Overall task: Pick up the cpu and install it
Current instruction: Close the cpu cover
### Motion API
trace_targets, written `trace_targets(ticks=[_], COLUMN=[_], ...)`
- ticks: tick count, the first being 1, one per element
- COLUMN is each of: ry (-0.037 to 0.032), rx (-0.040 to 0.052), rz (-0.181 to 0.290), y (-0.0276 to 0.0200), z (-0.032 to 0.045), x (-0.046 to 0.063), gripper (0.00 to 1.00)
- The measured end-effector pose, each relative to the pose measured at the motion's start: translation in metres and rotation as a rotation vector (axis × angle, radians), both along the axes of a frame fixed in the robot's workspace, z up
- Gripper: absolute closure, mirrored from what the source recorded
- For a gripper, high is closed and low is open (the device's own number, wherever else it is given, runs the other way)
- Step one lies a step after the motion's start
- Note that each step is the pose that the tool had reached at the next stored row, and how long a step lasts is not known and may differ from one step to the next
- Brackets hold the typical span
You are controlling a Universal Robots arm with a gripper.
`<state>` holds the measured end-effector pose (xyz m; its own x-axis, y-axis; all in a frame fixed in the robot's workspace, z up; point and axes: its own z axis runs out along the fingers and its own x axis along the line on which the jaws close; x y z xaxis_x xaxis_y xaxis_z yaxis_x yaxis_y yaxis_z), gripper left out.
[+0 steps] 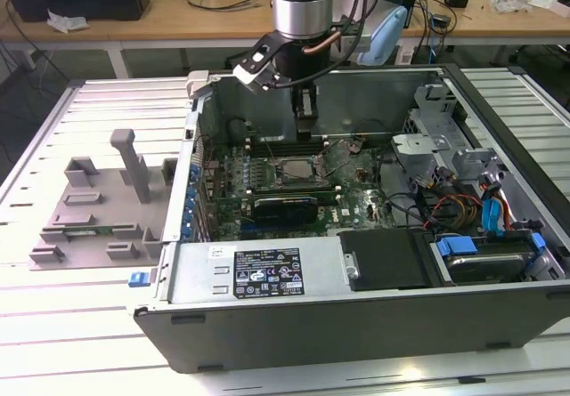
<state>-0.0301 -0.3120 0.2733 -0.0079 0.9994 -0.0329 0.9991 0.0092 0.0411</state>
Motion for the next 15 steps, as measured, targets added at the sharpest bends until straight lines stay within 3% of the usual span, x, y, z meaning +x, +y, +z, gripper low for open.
trace_targets(ticks=[6, 15], ry=[0.0001, 0.0008], rx=[0.0001, 0.0], rz=[0.0, 0.0], y=[0.0, 0.0], z=[0.0, 0.0], x=[0.021, 0.043], gripper=[0.89, 0.89])
